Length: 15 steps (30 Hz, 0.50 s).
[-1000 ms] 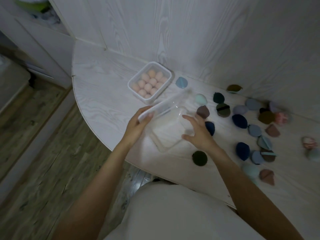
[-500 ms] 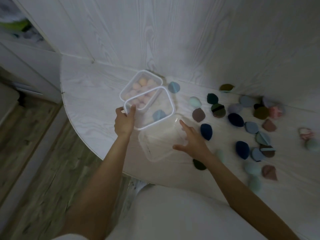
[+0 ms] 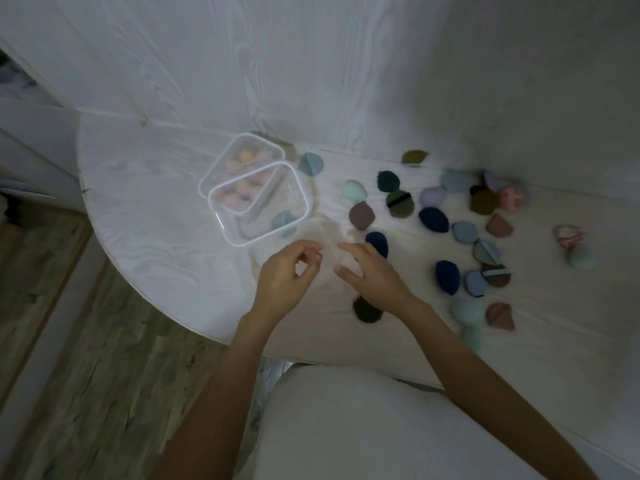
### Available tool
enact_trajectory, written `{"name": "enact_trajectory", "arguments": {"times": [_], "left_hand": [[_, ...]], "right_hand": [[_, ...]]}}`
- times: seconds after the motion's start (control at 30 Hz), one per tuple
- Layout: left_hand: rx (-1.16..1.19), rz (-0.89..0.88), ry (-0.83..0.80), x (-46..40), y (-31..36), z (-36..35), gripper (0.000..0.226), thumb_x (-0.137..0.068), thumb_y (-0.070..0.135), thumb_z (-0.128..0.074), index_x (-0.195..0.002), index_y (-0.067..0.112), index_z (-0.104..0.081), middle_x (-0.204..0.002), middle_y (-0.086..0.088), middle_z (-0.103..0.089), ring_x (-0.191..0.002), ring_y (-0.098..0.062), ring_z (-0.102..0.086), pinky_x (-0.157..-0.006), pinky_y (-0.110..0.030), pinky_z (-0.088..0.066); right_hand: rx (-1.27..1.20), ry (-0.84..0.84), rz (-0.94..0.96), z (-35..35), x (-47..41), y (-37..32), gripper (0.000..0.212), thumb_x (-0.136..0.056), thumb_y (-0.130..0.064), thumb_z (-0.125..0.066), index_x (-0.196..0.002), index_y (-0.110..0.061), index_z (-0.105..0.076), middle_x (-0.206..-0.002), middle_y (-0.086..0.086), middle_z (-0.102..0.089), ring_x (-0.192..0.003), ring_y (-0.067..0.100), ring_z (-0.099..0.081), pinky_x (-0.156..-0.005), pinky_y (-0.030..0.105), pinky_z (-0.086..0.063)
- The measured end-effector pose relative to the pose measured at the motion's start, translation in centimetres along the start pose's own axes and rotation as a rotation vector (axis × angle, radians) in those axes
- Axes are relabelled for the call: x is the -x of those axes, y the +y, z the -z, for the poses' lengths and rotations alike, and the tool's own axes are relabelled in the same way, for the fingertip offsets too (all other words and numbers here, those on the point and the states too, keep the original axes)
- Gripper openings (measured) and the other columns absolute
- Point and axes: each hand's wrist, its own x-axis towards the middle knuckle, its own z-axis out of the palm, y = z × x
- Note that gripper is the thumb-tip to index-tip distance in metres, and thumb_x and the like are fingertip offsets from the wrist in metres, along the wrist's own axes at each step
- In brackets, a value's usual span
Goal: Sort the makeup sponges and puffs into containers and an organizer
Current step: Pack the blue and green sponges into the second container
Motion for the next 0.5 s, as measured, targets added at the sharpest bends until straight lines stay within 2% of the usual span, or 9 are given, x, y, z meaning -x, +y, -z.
{"name": "enact_trajectory", "arguments": {"times": [0.13, 0.23, 0.3, 0.4, 0.5], "left_hand": [[-0.163, -0.193, -0.177, -1.7, 2.8, -4.2, 0.02, -0.088, 0.017, -0.06, -0.107, 0.02, -0.065, -0.096, 0.004, -0.067, -0.079, -0.002, -0.056, -0.075, -0.019, -0.048], [-0.217, -0.171, -0.236, -3.0, 4.6, -7.3, 0.025, -0.088, 0.02, -0.06, -0.113, 0.019, -0.062, -0.104, 0.002, -0.065, -0.087, -0.009, -0.058, -0.079, -0.023, -0.047], [-0.257, -0.164, -0.239, -3.7, 5.1, -9.6, 0.032, -0.086, 0.019, -0.062, -0.118, 0.017, -0.058, -0.111, -0.003, -0.061, -0.095, -0.016, -0.056, -0.083, -0.026, -0.046], [-0.301, -0.129, -0.255, -4.3, 5.7, -12.1, 0.042, -0.084, 0.02, -0.064, -0.124, 0.019, -0.052, -0.123, -0.004, -0.053, -0.109, -0.018, -0.051, -0.089, -0.02, -0.036], [-0.374, -0.156, -0.384, -3.8, 5.9, -13.6, 0.047, -0.084, 0.03, -0.064, -0.128, 0.025, -0.047, -0.127, 0.002, -0.049, -0.111, -0.015, -0.048, -0.088, -0.02, -0.037]], "right_hand": [[0.027, 0.057, 0.002, 3.8, 2.3, 3.5, 0.035, -0.094, -0.033, -0.051, -0.126, -0.022, -0.052, -0.122, -0.001, -0.057, -0.107, 0.012, -0.054, -0.089, 0.029, -0.045], [0.069, 0.187, -0.075, 5.8, 4.3, 7.5, 0.029, -0.093, -0.026, -0.054, -0.121, -0.02, -0.056, -0.11, 0.002, -0.062, -0.093, 0.01, -0.055, -0.079, 0.023, -0.044], [0.151, 0.271, -0.159, 6.8, 5.7, 10.4, 0.031, -0.091, -0.021, -0.055, -0.122, -0.016, -0.055, -0.111, 0.007, -0.06, -0.096, 0.018, -0.055, -0.081, 0.028, -0.043], [0.251, 0.293, -0.275, 7.6, 7.1, 13.4, 0.039, -0.088, -0.02, -0.06, -0.125, -0.014, -0.052, -0.119, 0.01, -0.055, -0.107, 0.026, -0.051, -0.089, 0.033, -0.04], [0.328, 0.296, -0.32, 7.6, 7.9, 14.6, 0.041, -0.085, -0.021, -0.062, -0.124, -0.014, -0.052, -0.12, 0.011, -0.052, -0.107, 0.031, -0.049, -0.085, 0.045, -0.046]]}}
